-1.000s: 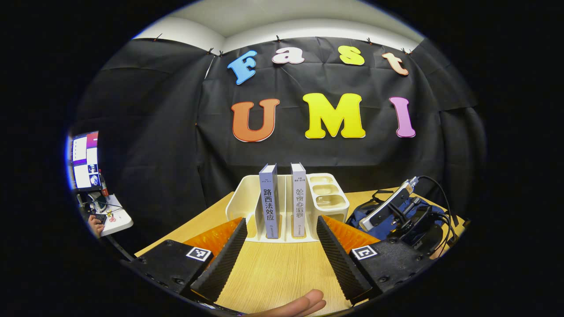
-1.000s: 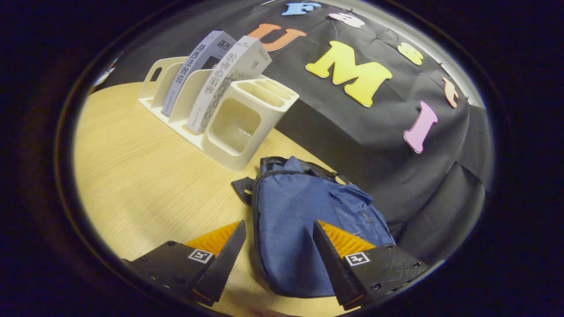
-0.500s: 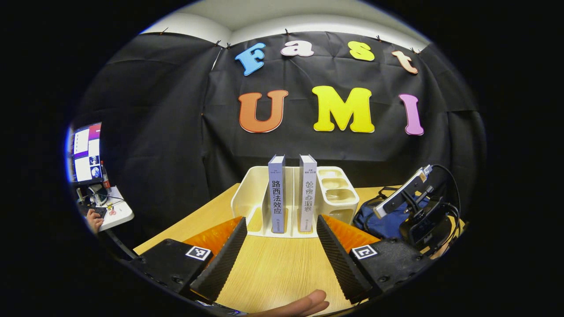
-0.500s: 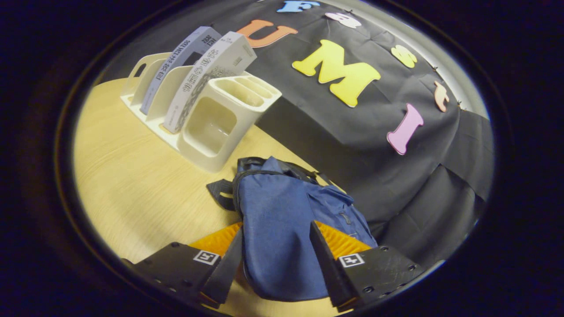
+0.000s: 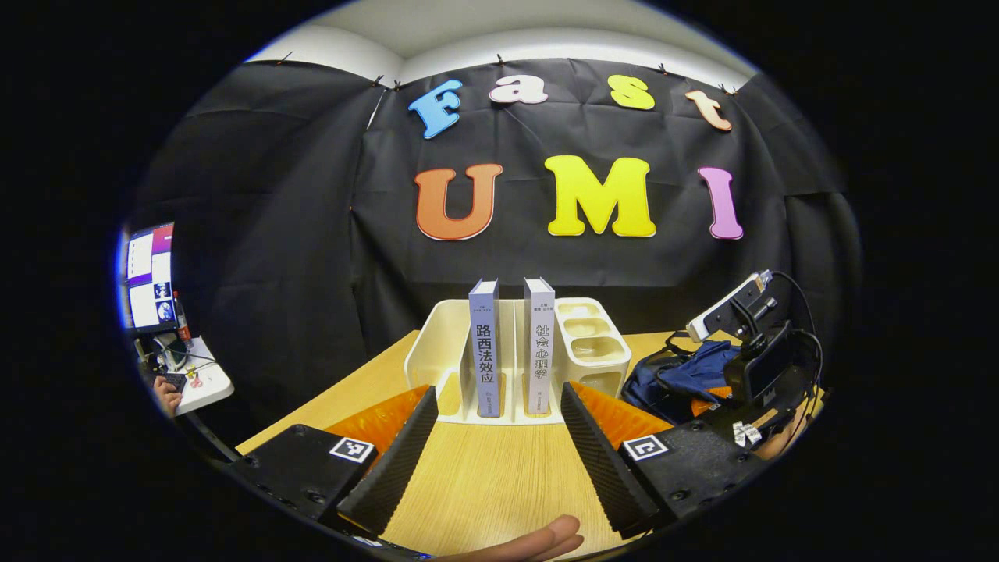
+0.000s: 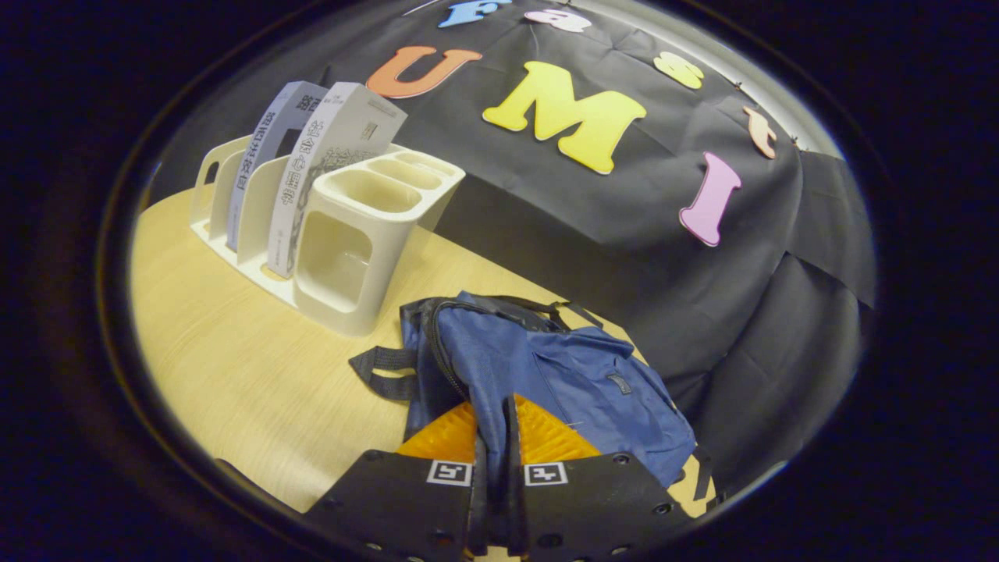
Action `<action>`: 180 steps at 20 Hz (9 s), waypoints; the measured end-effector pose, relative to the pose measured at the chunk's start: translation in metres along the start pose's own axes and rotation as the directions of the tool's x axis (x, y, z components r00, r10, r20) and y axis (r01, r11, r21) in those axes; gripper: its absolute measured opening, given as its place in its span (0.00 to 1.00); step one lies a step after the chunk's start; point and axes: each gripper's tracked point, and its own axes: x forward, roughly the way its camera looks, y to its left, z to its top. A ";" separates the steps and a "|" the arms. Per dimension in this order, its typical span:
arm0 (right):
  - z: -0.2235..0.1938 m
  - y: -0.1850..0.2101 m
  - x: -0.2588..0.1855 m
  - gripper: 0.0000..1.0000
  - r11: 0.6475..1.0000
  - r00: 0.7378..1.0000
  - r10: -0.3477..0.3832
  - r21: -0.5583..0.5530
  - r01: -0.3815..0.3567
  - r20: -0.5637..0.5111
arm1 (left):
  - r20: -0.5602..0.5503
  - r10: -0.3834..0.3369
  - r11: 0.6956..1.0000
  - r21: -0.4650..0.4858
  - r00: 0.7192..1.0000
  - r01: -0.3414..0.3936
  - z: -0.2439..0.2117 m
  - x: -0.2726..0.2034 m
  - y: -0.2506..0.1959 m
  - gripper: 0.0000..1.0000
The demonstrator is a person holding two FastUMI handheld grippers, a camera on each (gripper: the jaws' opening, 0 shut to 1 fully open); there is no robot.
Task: Open the schoolbag, grab two books from the bookshelf and put them into the schoolbag.
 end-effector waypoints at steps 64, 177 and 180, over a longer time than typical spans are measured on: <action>0.032 -0.175 -0.010 0.86 0.985 0.980 0.108 0.112 -0.128 0.169 | -0.030 -0.115 0.993 0.019 0.993 0.115 0.074 0.123 -0.055 0.99; 0.060 -0.247 0.001 0.02 0.918 0.952 0.161 0.315 -0.240 0.259 | -0.716 -0.159 0.987 -0.133 0.680 0.090 0.014 0.057 -0.083 0.46; 0.060 -0.242 0.001 0.02 0.904 0.947 0.200 0.326 -0.278 0.253 | -0.690 -0.263 0.961 -0.245 0.674 0.124 0.018 0.053 -0.112 0.45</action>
